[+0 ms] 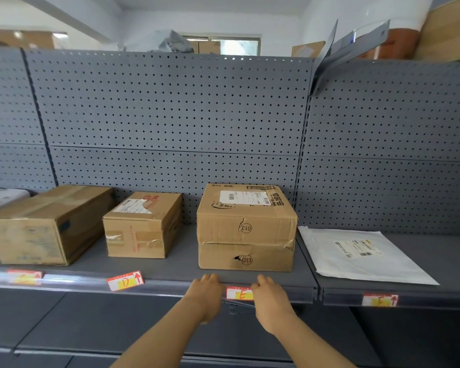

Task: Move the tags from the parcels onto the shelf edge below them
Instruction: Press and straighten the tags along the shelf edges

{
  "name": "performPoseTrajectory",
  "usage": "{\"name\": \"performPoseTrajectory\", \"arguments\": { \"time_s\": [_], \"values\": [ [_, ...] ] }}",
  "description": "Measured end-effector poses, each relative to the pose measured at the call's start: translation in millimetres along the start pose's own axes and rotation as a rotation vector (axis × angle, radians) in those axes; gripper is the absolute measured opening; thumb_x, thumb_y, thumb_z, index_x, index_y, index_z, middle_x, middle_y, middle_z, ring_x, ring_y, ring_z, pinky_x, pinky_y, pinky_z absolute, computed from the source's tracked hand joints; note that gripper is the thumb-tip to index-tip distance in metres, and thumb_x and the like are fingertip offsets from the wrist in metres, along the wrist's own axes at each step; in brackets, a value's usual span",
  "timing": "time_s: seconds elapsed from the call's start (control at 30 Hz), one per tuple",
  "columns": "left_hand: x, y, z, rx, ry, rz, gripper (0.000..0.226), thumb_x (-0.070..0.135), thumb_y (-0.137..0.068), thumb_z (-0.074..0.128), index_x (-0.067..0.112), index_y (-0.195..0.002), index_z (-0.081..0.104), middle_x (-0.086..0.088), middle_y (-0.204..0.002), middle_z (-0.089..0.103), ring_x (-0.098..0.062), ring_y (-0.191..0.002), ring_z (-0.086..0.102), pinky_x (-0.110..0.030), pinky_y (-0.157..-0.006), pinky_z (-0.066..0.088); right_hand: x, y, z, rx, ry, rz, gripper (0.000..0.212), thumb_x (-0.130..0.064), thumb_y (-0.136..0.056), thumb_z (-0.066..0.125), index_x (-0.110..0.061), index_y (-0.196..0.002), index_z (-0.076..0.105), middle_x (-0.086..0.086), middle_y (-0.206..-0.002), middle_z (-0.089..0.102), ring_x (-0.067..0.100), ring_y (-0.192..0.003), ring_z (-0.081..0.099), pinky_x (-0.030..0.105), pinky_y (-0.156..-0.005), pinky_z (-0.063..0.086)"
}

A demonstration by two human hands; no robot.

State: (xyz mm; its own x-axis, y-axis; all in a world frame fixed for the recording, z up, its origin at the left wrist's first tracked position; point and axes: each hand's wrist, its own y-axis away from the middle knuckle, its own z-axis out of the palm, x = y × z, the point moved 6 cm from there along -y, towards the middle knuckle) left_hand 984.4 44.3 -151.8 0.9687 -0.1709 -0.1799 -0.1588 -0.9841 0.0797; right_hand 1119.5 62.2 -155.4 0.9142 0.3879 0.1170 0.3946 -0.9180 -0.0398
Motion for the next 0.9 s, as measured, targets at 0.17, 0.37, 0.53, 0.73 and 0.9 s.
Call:
{"name": "performPoseTrajectory", "arguments": {
  "time_s": [0.17,0.37,0.53,0.73,0.9],
  "values": [
    [-18.7,15.4,-2.5,-0.022,0.013,-0.044,0.047,0.014,-0.097,0.045,0.011,-0.144,0.041,-0.015,-0.143,0.042,-0.033,-0.13,0.043,-0.043,-0.109,0.036,-12.8,-1.7,-6.3,0.048,0.071,-0.057,0.047,-0.002,-0.082,0.062,-0.008,-0.126,0.05,0.011,-0.129,0.047,0.03,-0.118,0.044,0.038,-0.099,0.038],
    [-63.9,44.7,1.2,0.0,0.057,-0.151,0.052,0.014,-0.095,0.052,0.012,-0.145,0.04,-0.015,-0.144,0.042,-0.032,-0.132,0.042,-0.044,-0.11,0.035,-69.9,-11.1,-21.9,0.121,0.037,-0.174,0.042,-0.009,-0.088,0.058,-0.01,-0.129,0.047,0.01,-0.13,0.047,0.029,-0.121,0.043,0.037,-0.102,0.036],
    [-116.3,66.5,14.8,-0.025,0.069,-0.236,0.05,0.013,-0.095,0.049,0.011,-0.144,0.041,-0.014,-0.145,0.042,-0.033,-0.134,0.041,-0.045,-0.111,0.034,-127.8,-19.0,-25.3,0.136,-0.023,-0.241,0.037,-0.005,-0.09,0.052,-0.011,-0.127,0.051,0.009,-0.127,0.05,0.028,-0.117,0.046,0.037,-0.101,0.036],
    [-183.8,82.5,26.4,-0.016,0.109,-0.268,0.048,0.013,-0.094,0.047,0.01,-0.142,0.043,-0.014,-0.143,0.045,-0.033,-0.131,0.045,-0.043,-0.109,0.037,-182.7,-40.7,-27.3,0.127,-0.139,-0.185,0.045,-0.001,-0.09,0.052,-0.016,-0.132,0.049,0.005,-0.129,0.051,0.025,-0.118,0.047,0.035,-0.1,0.039],
    [-246.5,81.9,30.6,-0.007,0.161,-0.217,0.043,0.015,-0.095,0.05,0.012,-0.138,0.046,-0.012,-0.14,0.046,-0.031,-0.13,0.046,-0.042,-0.106,0.039,-222.4,-64.1,-36.5,0.115,-0.276,-0.061,0.044,-0.001,-0.092,0.052,-0.02,-0.132,0.05,0.002,-0.13,0.053,0.023,-0.117,0.051,0.033,-0.095,0.043]
  ]
}}
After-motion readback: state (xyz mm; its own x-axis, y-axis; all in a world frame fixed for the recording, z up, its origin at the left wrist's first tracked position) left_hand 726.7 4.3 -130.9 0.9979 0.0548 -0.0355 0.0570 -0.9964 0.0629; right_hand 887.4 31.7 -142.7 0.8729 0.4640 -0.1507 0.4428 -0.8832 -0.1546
